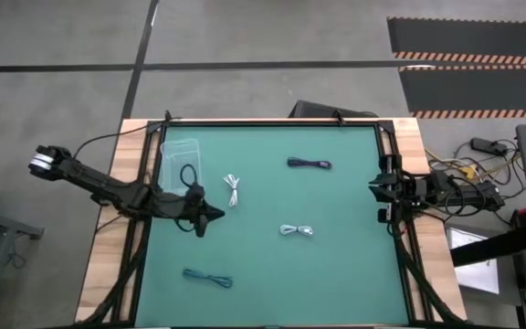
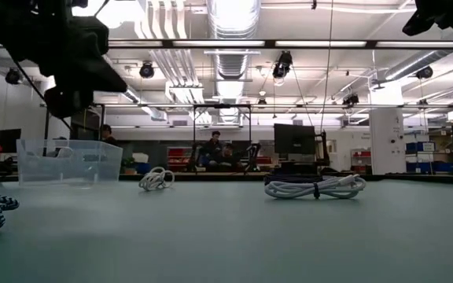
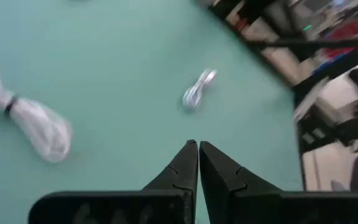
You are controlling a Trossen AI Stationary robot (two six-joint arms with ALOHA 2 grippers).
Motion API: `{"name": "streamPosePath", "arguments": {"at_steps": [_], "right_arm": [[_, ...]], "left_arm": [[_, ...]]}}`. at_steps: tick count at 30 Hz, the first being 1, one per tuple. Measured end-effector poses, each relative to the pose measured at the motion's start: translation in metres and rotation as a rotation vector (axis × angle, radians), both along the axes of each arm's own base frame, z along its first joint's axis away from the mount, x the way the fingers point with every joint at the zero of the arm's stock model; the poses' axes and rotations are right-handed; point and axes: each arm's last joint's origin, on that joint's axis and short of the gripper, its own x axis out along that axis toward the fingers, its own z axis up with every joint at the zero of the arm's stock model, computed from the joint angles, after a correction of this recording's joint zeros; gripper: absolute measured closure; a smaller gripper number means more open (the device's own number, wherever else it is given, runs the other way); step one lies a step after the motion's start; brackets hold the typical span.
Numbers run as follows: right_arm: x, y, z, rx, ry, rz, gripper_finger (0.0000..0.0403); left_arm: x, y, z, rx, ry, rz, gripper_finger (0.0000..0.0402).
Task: Pick and place USB-C Cables
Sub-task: Put the blue charger cable into the transparent bin
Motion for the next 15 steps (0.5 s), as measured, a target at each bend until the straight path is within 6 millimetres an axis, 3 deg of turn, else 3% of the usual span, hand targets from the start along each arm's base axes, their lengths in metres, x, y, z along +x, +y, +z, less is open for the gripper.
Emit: {"name": "streamPosePath", "arguments": {"at_steps": [6, 15], "right_arm": [[0.0, 0.0, 0.0, 0.002, 0.001, 0.0, 0.0376], [0.0, 0.0, -0.001, 0.02, 0.009, 0.012, 0.0376]], "left_arm": [[0.014, -0.009, 0.014, -0.132, 0.085, -0.102, 0.0401], [0.048, -0.031, 0.042, -0.183, 0.116, -0.223, 0.0401]]}}
